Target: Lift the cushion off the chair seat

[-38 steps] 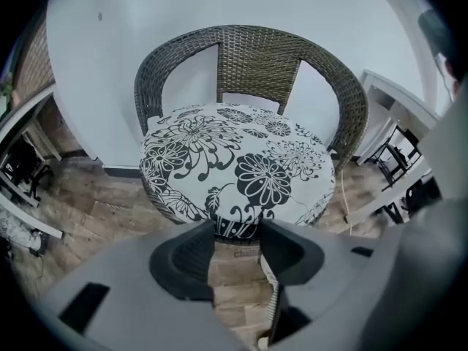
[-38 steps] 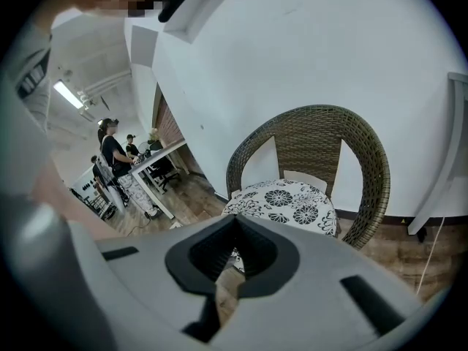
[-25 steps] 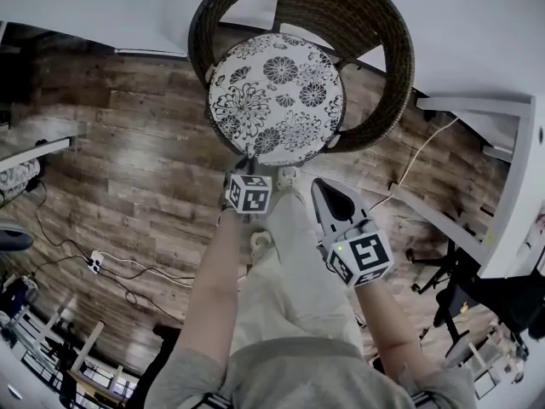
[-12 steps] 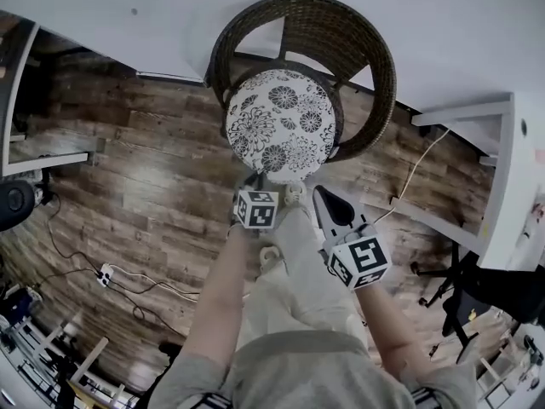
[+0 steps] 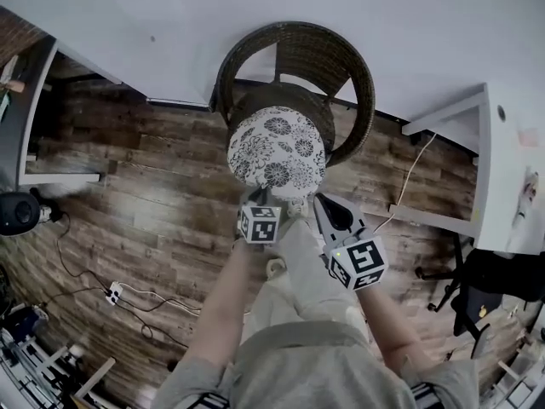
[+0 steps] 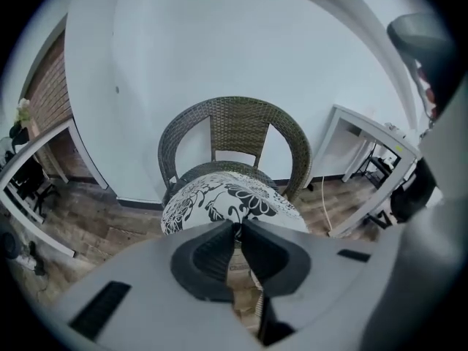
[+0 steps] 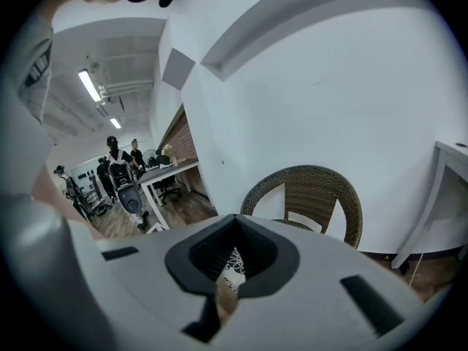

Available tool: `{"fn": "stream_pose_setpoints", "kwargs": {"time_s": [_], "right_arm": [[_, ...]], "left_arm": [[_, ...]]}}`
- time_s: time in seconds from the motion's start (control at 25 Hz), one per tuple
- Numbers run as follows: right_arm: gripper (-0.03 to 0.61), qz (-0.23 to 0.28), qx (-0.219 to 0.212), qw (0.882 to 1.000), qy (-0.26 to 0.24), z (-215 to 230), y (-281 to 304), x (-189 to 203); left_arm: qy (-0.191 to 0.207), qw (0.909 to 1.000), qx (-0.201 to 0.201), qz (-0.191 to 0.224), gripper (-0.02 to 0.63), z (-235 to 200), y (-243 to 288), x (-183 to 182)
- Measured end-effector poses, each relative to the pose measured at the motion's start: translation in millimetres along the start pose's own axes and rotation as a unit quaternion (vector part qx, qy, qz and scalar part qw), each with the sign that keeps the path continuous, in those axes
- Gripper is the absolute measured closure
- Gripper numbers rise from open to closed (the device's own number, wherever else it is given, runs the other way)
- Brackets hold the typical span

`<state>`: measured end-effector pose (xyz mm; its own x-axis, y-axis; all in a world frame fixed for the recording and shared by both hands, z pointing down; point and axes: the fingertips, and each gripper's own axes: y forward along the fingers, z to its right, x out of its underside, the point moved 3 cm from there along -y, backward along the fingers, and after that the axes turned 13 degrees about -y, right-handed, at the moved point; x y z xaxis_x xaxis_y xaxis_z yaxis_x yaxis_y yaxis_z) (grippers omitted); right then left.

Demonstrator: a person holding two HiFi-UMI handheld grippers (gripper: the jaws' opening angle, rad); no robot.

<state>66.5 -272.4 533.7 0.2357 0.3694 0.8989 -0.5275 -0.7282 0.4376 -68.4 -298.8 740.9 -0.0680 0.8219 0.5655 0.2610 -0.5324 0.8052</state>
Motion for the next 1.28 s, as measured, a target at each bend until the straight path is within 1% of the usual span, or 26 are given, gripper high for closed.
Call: {"fn": "stream_pose_setpoints", "kwargs": {"time_s": [0.36, 0.68, 0.84, 1.04, 1.28], "right_arm": [[0.575, 0.020, 0.011, 1.000, -0.014, -29, -46, -18], [0.576, 0.037, 0.026, 0.998, -0.031, -53, -81, -37], [0.576, 0.053, 0.035, 0.997, -0.041, -64, -96, -49], [0.575, 0.069, 0.045, 0.995, -0.053, -77, -121, -58], [0.575, 0.081, 0.055, 0.993, -0.065, -95, -150, -59]], "left_arm": [[-0.003, 0.9992, 0.009, 0.040, 0.584, 18, -63, -10], [-0.008, 0.9965, 0.017, 0.081, 0.584, 20, -126, -15], [-0.011, 0.9940, 0.019, 0.108, 0.584, 18, -154, -20], [-0.025, 0.9898, 0.025, 0.138, 0.584, 23, -196, -22], [-0.035, 0.9826, 0.049, 0.176, 0.584, 38, -252, -23]]}}
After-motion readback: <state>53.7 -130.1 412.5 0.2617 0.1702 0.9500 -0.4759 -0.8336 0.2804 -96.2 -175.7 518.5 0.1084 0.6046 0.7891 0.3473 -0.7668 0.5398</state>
